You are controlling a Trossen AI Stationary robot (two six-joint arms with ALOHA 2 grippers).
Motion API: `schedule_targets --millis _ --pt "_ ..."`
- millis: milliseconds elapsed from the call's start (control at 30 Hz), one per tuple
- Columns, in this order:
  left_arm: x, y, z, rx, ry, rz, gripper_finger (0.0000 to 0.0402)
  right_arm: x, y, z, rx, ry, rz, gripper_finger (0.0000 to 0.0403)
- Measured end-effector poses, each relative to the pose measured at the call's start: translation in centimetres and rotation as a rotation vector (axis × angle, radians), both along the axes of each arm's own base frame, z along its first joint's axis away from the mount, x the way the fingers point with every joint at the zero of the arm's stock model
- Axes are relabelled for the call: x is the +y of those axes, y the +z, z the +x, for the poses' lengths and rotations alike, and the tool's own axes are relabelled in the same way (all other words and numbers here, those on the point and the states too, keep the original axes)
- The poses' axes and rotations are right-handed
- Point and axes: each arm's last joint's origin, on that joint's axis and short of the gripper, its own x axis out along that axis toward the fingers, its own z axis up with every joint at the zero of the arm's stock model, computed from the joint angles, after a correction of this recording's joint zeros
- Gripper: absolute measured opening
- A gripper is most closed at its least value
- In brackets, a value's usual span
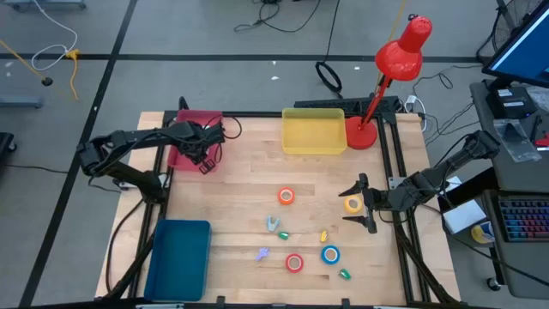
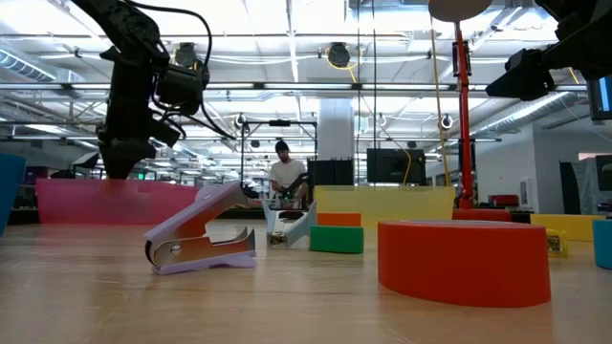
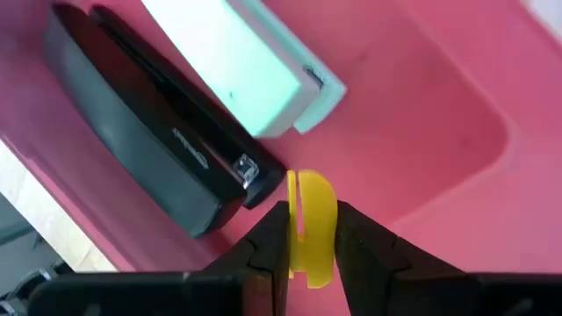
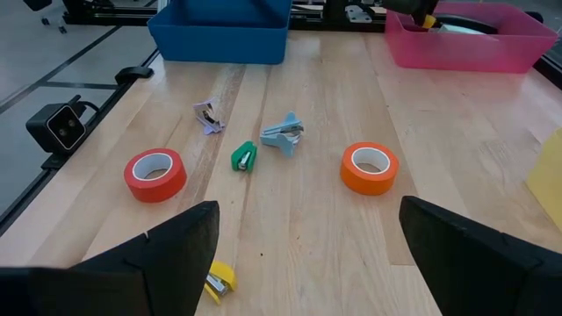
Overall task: Pick and place Stapler, Stapler remover, tape
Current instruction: Put the left yellow stapler into the pink bin
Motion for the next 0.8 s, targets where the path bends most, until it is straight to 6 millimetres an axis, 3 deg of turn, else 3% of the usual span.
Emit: schedule_targets --millis 267,667,800 --pt "-0.03 -0.11 0.15 -0.034 0.008 -0.025 0.0068 0.01 -0.01 -0.01 0.002 0.002 0.000 0.0345" --pt "-0.18 -0.76 0.16 -0.069 0.011 -0.057 0.0081 0.16 0.03 0.00 0.006 0.048 0.022 0.0345" --pt "-0.17 -0.77 0.17 -0.069 0.012 -0.056 0.0102 0.17 0.04 0.01 0.005 0.048 0.023 0.0342"
